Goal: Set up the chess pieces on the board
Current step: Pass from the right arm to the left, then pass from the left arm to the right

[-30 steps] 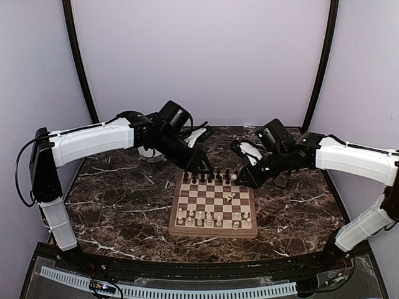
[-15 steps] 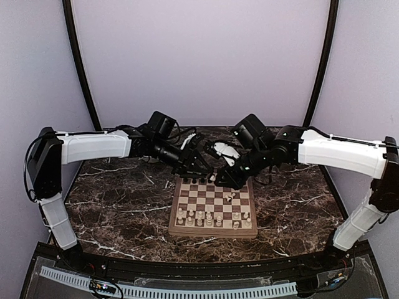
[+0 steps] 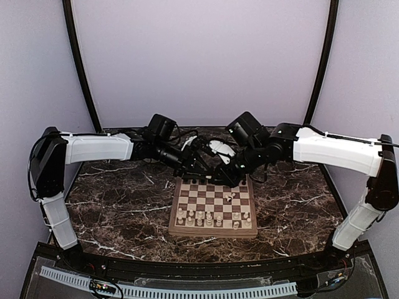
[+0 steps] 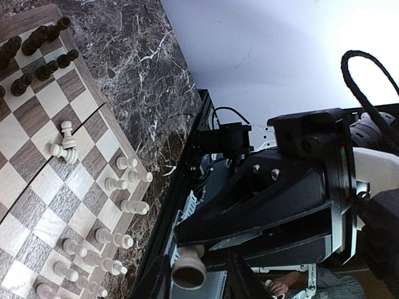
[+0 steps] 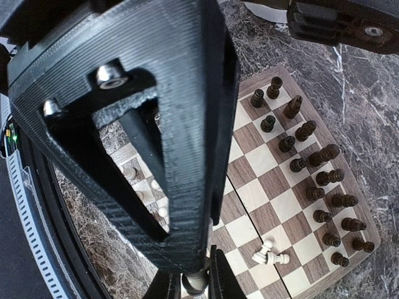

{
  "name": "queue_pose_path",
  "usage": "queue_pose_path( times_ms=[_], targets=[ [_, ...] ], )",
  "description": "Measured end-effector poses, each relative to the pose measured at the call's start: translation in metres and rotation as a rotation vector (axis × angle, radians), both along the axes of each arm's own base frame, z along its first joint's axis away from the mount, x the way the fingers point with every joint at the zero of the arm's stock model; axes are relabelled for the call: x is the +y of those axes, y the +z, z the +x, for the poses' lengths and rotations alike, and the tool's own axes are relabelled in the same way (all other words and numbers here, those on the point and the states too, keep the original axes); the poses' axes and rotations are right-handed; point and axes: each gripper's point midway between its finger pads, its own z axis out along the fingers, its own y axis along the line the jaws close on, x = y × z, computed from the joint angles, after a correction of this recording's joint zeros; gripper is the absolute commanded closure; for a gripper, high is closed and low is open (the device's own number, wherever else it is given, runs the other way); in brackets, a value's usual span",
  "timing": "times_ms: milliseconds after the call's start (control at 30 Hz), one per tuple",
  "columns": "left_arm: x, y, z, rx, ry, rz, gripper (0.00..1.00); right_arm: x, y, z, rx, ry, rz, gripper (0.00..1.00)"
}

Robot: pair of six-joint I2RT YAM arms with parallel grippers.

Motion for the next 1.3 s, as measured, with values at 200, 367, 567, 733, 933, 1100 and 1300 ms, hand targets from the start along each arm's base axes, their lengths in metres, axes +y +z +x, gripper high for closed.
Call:
queue_pose_path(
  times_ms=[200,367,567,733,933,1100,1300],
  targets=[
    [-0.001,-0.004,0.0,0.029,-0.005,0.0,0.85,0.001,0.0,-0.003,0.001,0.007,-0.001,0.95],
    [-0.001,-0.005,0.0,0.035,-0.008,-0.007,0.89,0.001,-0.001,-0.002,-0.005,0.013,-0.007,0.94],
    [-0.003,-0.005,-0.001,0.042,-0.016,-0.015,0.93,-0.001,-0.001,-0.003,-0.007,0.014,-0.016,0.72],
    [-0.001,-0.002,0.005,0.035,-0.005,-0.028,0.93,-0.006,0.012,0.0,0.0,-0.032,0.052,0.43],
    [0.014,0.019,0.042,-0.02,0.117,-0.094,0.93,-0.064,0.088,0.024,0.022,-0.285,0.408,0.46],
    [0.021,0.056,0.068,-0.103,0.202,-0.207,0.94,-0.063,0.113,0.05,0.139,-0.344,0.623,0.43],
    [0.018,0.077,0.072,-0.127,0.233,-0.305,0.94,-0.035,0.074,0.05,0.381,-0.301,0.626,0.42]
  ],
)
